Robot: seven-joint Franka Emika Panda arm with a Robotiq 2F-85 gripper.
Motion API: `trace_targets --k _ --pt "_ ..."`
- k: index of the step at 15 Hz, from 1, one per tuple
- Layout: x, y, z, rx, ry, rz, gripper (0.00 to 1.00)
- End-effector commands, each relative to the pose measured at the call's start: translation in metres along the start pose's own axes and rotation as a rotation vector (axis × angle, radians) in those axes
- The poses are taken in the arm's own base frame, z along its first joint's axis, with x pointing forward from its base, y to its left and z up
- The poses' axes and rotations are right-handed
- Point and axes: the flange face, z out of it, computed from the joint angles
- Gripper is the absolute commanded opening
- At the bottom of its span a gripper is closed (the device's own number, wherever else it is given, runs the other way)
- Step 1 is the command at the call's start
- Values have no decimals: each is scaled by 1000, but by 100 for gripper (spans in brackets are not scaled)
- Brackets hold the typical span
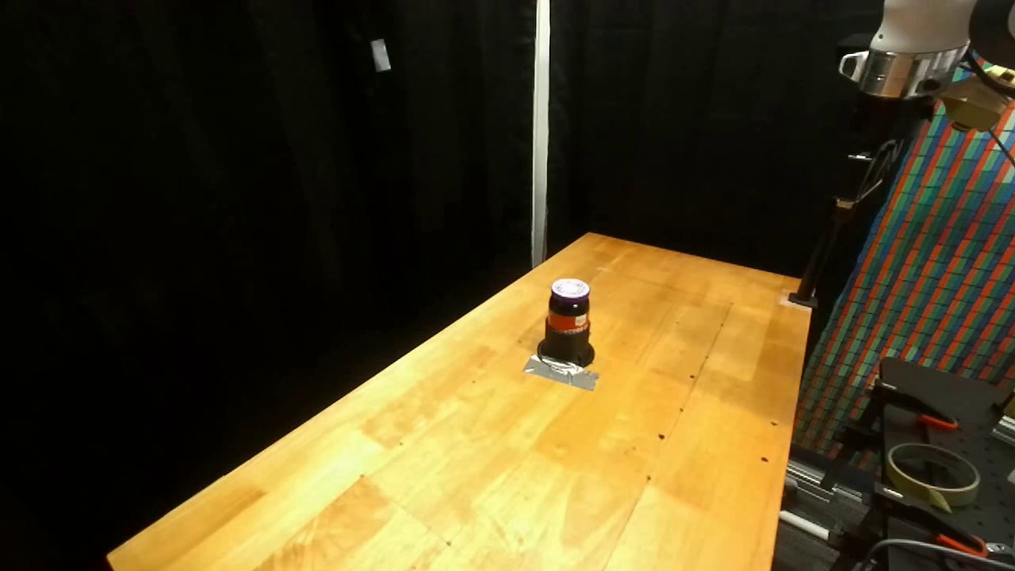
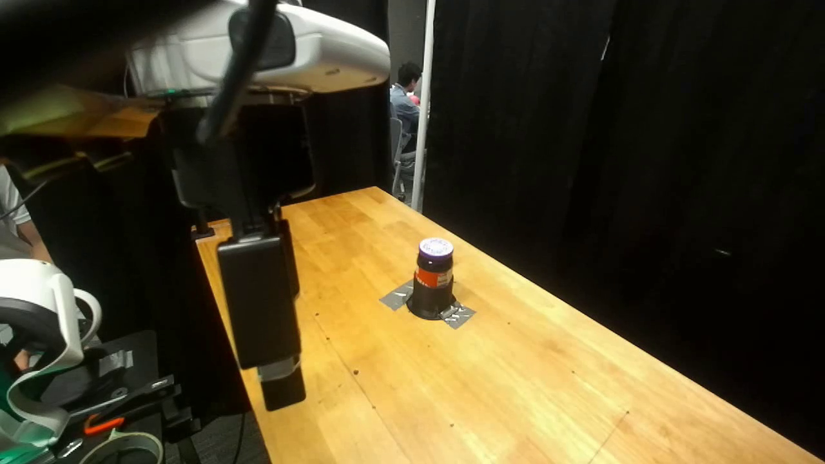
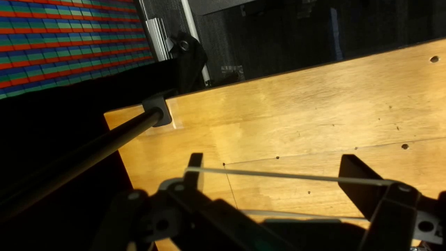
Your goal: Put the rubber band on the cup
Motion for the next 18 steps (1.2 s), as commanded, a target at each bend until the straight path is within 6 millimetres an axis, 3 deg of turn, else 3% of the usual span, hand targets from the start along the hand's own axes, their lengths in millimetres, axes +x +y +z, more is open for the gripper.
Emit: trace_targets --k 1,4,7,13,18 --pt "0 0 -1 0 -1 0 100" --pt "0 0 -1 0 -1 0 100" --pt "23 -34 -7 9 1 -43 100" --pt "81 -139 -21 97 92 -126 100" --pt "132 -219 -19 162 234 -116 100"
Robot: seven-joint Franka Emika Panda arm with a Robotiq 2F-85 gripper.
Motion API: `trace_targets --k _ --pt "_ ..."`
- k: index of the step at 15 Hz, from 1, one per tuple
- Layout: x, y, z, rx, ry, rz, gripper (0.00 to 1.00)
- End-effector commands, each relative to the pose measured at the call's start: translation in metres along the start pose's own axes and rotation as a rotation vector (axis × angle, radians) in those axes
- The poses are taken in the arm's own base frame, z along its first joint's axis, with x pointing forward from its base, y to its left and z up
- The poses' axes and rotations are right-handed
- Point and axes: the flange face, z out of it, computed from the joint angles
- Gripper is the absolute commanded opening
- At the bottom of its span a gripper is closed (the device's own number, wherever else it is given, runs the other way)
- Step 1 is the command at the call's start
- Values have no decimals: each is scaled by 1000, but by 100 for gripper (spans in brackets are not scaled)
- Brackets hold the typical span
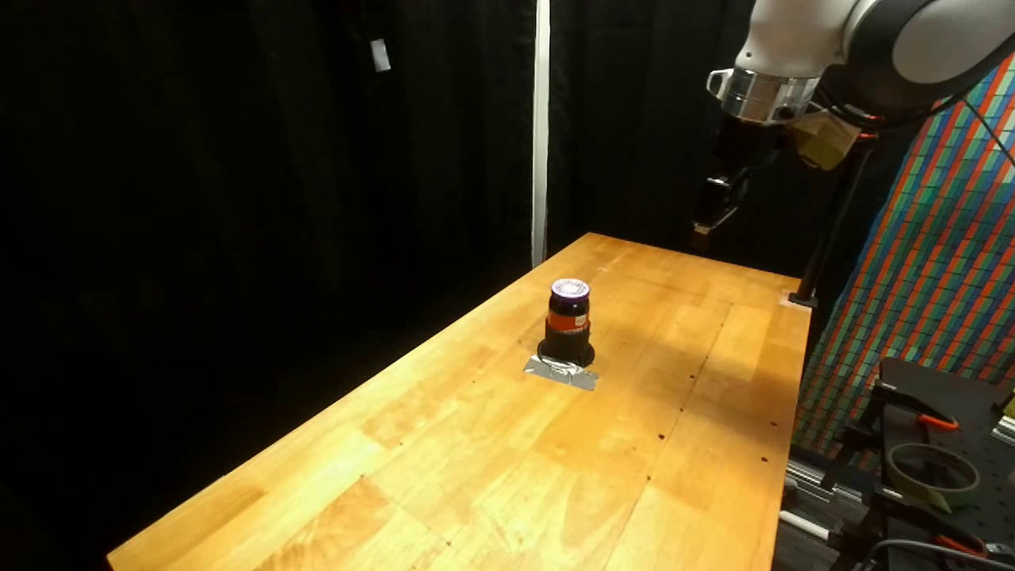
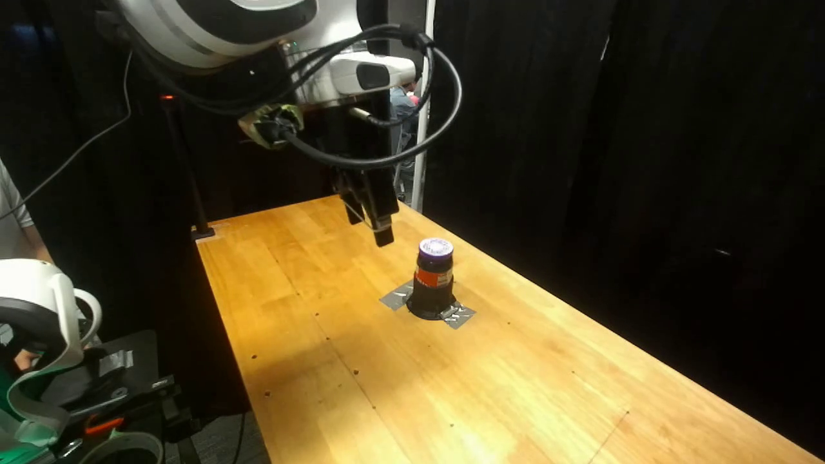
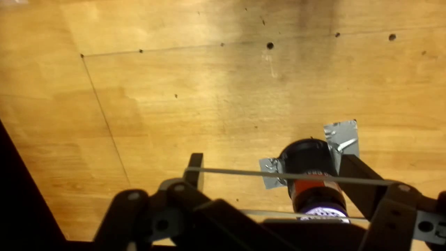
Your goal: Put the rubber band on the cup
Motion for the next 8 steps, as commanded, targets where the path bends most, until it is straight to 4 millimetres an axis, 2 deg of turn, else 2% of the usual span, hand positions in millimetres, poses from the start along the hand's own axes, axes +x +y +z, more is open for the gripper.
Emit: trace_targets --k 1,3,8 --pt "50 -45 19 39 77 21 100" --pt "72 -62 32 35 118 42 100" --pt "120 -81 73 4 154 96 100"
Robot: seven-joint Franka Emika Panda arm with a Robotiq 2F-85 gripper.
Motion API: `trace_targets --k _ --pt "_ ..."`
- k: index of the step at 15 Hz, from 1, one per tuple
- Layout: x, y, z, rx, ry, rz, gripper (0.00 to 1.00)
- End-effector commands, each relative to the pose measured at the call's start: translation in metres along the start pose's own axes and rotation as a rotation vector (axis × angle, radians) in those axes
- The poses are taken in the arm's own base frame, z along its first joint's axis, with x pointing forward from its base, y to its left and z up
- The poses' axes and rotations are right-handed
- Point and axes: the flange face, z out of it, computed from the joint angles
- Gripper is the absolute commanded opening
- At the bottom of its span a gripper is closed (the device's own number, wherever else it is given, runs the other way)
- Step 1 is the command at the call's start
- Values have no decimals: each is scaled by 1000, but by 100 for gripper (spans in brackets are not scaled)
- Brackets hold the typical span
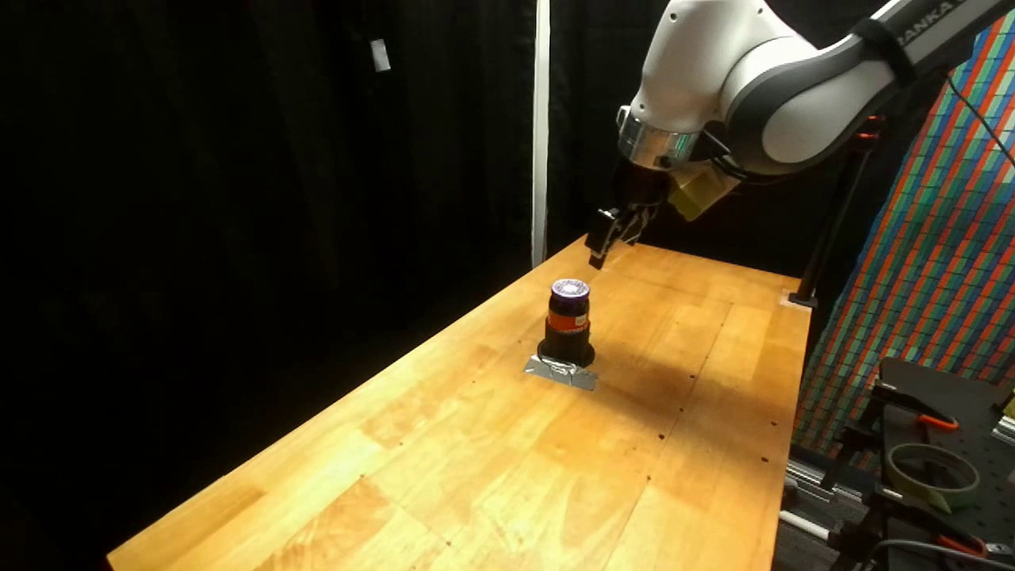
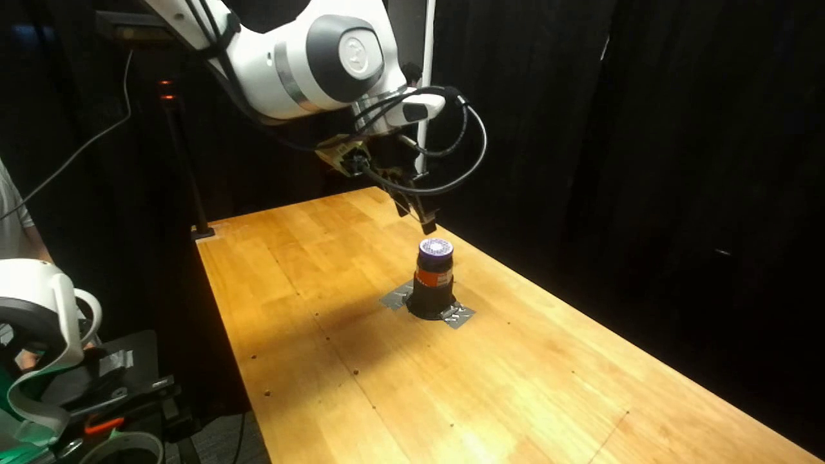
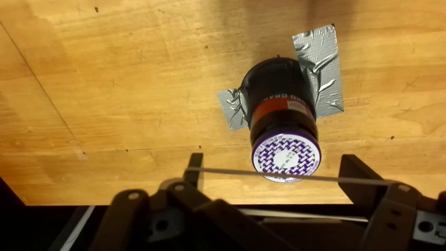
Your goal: Put the rubber band on the cup
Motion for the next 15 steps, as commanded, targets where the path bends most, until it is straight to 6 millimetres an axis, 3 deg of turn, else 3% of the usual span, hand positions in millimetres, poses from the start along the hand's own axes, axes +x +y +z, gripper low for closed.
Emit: trace_targets --k 1,9,15 --pt "38 -16 32 -4 28 53 100" --pt "75 -34 90 -29 48 120 100" --pt "80 -29 119 -51 12 136 100"
